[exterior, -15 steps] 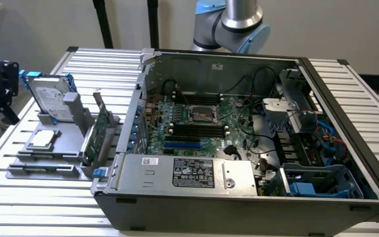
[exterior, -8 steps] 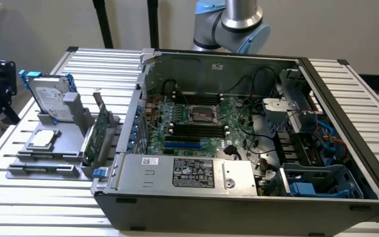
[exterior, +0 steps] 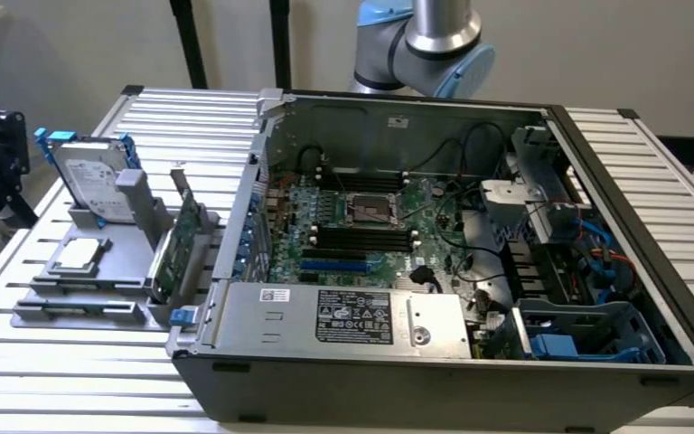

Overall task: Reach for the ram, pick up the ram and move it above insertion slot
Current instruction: 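Pick up the ram and move it above insertion slot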

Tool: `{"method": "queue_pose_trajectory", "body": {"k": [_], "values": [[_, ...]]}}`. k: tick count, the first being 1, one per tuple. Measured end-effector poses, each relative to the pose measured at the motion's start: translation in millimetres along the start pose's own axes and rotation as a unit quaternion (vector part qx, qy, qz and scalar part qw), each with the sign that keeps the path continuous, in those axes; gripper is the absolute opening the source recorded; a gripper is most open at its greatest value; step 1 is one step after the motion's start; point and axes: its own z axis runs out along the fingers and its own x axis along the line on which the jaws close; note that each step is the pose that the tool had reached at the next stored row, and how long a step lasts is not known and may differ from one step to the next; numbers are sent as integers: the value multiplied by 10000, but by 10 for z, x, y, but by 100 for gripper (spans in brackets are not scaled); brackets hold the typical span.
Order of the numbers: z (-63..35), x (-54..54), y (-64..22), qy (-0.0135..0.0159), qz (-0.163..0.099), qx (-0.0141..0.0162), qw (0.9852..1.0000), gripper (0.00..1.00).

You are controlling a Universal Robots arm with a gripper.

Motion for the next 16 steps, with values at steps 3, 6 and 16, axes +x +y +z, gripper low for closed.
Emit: {"method": "queue_pose_trajectory", "body": {"k": [3, 6, 16], "values": [[0, 0, 0, 0, 0, 0, 10000, 18], [1, 0, 0, 0, 0, 0, 10000, 36], [154, 3, 0, 0, 0, 8, 10000, 42]]}}
